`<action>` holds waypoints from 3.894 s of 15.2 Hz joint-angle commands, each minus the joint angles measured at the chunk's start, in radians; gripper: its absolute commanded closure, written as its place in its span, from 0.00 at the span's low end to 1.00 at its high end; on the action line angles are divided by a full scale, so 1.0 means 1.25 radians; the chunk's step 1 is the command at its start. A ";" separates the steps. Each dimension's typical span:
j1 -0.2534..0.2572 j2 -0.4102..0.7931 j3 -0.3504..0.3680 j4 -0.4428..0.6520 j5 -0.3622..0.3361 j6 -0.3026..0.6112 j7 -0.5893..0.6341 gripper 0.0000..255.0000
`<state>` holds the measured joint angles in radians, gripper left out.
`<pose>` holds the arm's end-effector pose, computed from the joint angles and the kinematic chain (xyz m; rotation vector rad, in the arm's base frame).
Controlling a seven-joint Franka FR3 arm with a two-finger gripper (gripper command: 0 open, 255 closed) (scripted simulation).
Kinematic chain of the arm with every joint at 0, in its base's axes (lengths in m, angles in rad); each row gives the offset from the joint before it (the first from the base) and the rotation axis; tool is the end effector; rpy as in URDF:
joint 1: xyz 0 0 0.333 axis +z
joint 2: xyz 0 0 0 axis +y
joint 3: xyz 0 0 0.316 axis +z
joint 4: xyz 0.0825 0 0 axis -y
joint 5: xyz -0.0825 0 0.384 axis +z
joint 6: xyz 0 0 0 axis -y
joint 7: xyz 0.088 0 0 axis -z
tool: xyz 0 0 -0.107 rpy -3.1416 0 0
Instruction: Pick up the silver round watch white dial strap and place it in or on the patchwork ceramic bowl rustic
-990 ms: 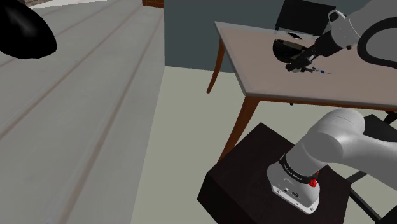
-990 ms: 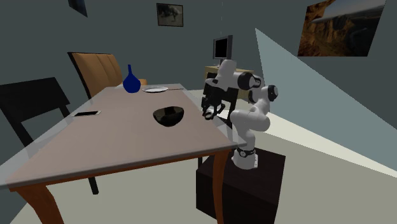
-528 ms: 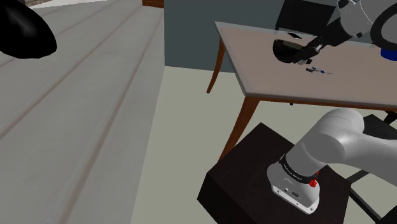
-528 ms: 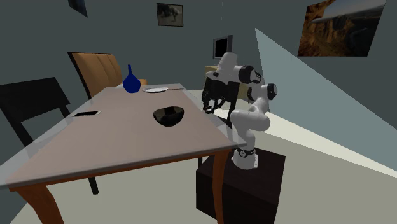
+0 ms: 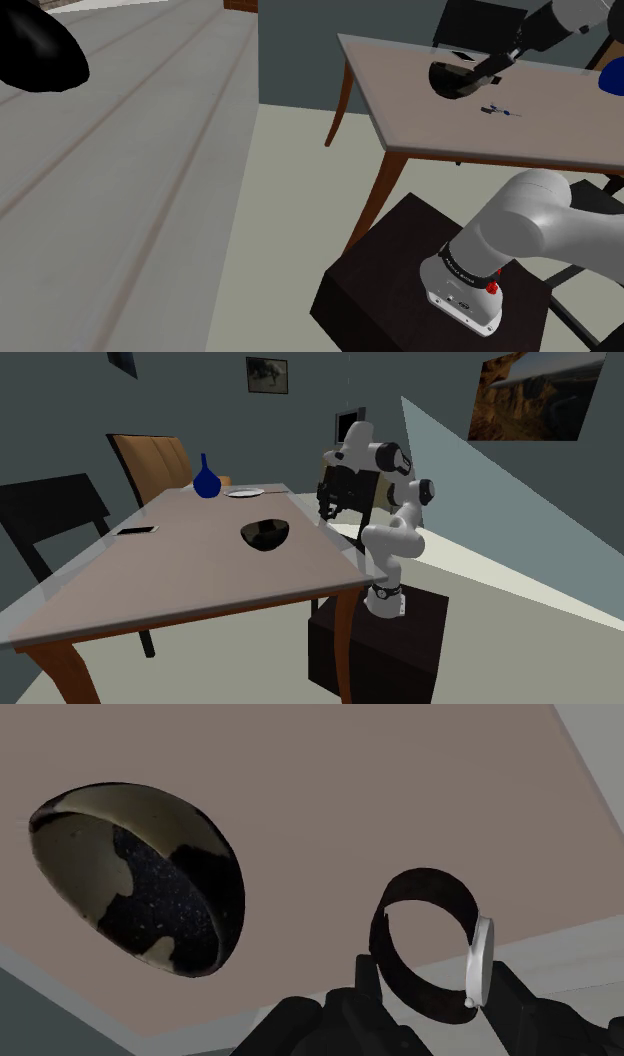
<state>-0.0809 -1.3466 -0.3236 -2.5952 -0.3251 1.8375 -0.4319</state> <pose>0.1624 -0.1480 0.6220 2.8443 0.2531 0.7776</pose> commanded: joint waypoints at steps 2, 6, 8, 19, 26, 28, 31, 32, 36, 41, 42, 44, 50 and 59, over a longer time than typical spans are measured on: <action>0.008 0.020 0.011 0.040 0.010 -0.020 0.002 1.00; 0.017 0.049 0.022 0.093 0.020 -0.045 0.002 1.00; 0.022 0.076 0.003 0.115 0.012 -0.035 -0.010 1.00; 0.116 0.325 -0.226 0.300 -0.051 0.091 -0.137 1.00; 0.195 0.437 -0.355 0.399 -0.047 0.145 -0.204 1.00; 0.190 0.431 -0.360 0.375 -0.053 0.163 -0.204 1.00; 0.184 0.423 -0.369 0.340 -0.062 0.191 -0.203 1.00; 0.181 0.421 -0.372 0.328 -0.066 0.200 -0.203 1.00; 0.173 0.413 -0.387 0.284 -0.078 0.238 -0.203 1.00; 0.169 0.410 -0.396 0.260 -0.086 0.260 -0.204 1.00; 0.169 0.410 -0.396 0.260 -0.086 0.260 -0.204 1.00; 0.169 0.410 -0.396 0.260 -0.086 0.260 -0.204 1.00; 0.169 0.410 -0.396 0.260 -0.086 0.260 -0.204 0.00; 0.143 0.372 -0.341 0.315 -0.070 0.157 -0.209 0.00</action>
<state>0.0974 -0.8809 -0.7507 -2.2051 -0.4133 2.0383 -0.6925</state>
